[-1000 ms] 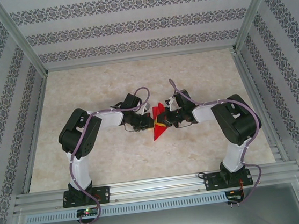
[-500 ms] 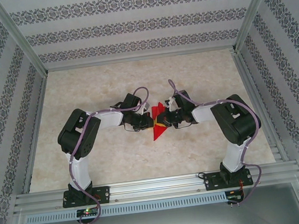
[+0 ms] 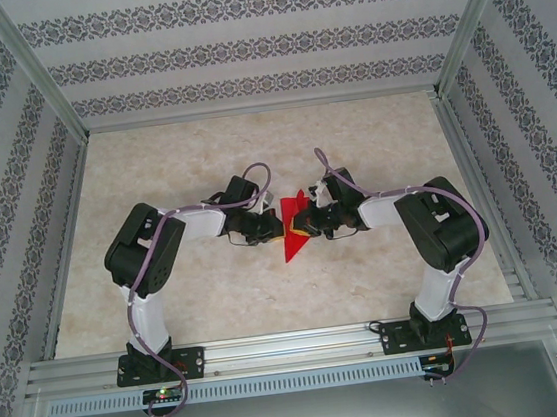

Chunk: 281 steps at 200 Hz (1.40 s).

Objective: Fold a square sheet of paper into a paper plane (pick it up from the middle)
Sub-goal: Fourth fold the wing at the center of the table.

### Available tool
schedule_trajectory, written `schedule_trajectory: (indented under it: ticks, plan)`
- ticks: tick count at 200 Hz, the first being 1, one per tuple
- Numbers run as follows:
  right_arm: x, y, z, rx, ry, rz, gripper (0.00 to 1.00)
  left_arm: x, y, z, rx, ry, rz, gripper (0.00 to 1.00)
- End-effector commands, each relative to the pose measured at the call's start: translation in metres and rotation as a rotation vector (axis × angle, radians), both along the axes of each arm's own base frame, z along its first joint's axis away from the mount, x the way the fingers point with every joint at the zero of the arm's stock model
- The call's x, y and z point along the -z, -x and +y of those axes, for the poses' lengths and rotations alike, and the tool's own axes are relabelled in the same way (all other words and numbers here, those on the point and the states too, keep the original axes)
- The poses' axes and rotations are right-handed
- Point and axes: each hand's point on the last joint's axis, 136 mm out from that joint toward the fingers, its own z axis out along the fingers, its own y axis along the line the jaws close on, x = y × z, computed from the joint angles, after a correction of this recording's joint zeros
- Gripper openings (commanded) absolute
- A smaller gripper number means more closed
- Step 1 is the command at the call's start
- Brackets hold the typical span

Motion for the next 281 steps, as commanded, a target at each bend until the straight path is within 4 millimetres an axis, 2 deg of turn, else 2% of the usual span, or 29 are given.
schedule_trajectory:
  ticks: [1, 101, 168, 236, 281]
  plan:
    - [-0.005, -0.004, -0.002, -0.003, 0.026, -0.027, 0.00, -0.025, -0.010, -0.002, -0.019, 0.060, -0.050, 0.00]
    - [-0.015, -0.007, 0.009, -0.029, 0.018, -0.045, 0.00, -0.007, -0.009, 0.007, -0.010, -0.017, -0.024, 0.00]
    - [-0.010, -0.011, 0.019, -0.053, 0.016, -0.031, 0.00, 0.006, -0.007, 0.003, -0.014, 0.019, 0.005, 0.00]
    - [0.006, -0.011, 0.021, -0.073, 0.030, -0.001, 0.00, -0.011, -0.014, 0.007, -0.040, 0.051, -0.015, 0.00]
    - [0.007, -0.009, 0.020, -0.084, 0.042, 0.001, 0.00, -0.027, -0.018, 0.002, -0.047, 0.098, -0.036, 0.00]
